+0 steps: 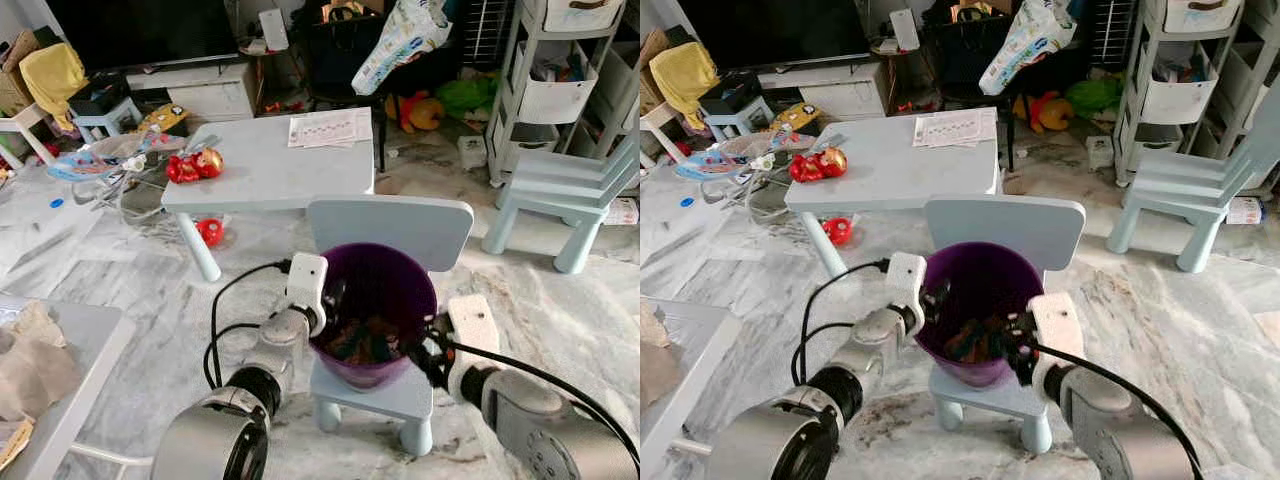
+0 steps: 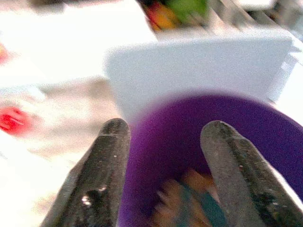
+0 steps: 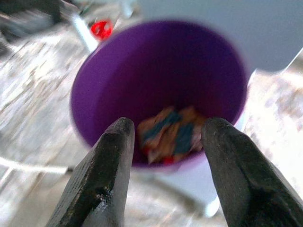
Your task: Picking trash to rubbish bin
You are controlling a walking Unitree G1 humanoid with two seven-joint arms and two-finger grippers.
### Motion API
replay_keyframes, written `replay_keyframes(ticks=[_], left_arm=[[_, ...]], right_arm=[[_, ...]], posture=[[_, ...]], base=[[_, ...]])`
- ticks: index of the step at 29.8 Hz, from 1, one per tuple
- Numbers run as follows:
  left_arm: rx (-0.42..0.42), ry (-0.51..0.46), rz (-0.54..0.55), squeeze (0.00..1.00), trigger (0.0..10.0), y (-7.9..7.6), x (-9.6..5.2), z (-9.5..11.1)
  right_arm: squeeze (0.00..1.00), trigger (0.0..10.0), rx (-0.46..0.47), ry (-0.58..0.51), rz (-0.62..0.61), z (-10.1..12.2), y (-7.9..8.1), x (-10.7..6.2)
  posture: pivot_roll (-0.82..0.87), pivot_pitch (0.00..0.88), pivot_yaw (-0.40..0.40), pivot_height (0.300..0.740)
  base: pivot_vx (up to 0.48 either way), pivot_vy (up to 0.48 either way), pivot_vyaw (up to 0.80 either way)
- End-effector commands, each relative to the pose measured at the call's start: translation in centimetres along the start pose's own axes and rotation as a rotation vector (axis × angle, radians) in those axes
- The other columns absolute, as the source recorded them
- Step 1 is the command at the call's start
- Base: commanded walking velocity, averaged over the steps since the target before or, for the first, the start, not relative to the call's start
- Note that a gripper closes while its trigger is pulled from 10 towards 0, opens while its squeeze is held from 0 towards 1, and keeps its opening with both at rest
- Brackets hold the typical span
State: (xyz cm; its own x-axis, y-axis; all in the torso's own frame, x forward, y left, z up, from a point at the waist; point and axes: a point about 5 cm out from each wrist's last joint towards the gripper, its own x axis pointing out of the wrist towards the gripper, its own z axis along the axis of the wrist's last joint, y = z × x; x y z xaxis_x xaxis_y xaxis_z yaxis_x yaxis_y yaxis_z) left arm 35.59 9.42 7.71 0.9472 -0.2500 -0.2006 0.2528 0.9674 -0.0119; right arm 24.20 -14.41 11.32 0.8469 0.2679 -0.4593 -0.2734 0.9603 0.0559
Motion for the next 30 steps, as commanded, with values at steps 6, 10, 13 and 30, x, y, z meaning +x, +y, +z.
replay_keyframes(ticks=[6, 10, 13, 30], left_arm=[[0.051, -0.242, 0.051, 1.00, 10.0, 3.7, -0.5, 3.8], [0.130, -0.360, 0.080, 1.00, 10.0, 5.1, -1.8, 4.8], [0.111, -0.390, 0.243, 1.00, 10.0, 8.3, -3.9, 4.2], [0.188, -0.474, 0.435, 1.00, 10.0, 8.7, -9.9, 4.7]], right_arm=[[0.00, 10.0, -0.069, -0.107, -0.022, 1.8, 0.3, 1.6], [0.00, 10.0, -0.091, -0.240, -0.012, 3.9, 0.8, 2.5], [0.00, 10.0, -0.134, -0.332, 0.003, 5.8, 1.2, 3.0], [0.00, 10.0, -0.090, -0.486, -0.031, 8.7, 1.0, 4.8]], posture=[[-0.10, 0.035, 0.114, 0.740], [-0.08, 0.030, 0.108, 0.740], [-0.07, 0.026, 0.096, 0.740], [-0.01, 0.022, 0.041, 0.740]], base=[[0.000, 0.000, 0.00], [0.000, 0.000, 0.00], [0.000, 0.000, 0.00], [0.000, 0.000, 0.00]])
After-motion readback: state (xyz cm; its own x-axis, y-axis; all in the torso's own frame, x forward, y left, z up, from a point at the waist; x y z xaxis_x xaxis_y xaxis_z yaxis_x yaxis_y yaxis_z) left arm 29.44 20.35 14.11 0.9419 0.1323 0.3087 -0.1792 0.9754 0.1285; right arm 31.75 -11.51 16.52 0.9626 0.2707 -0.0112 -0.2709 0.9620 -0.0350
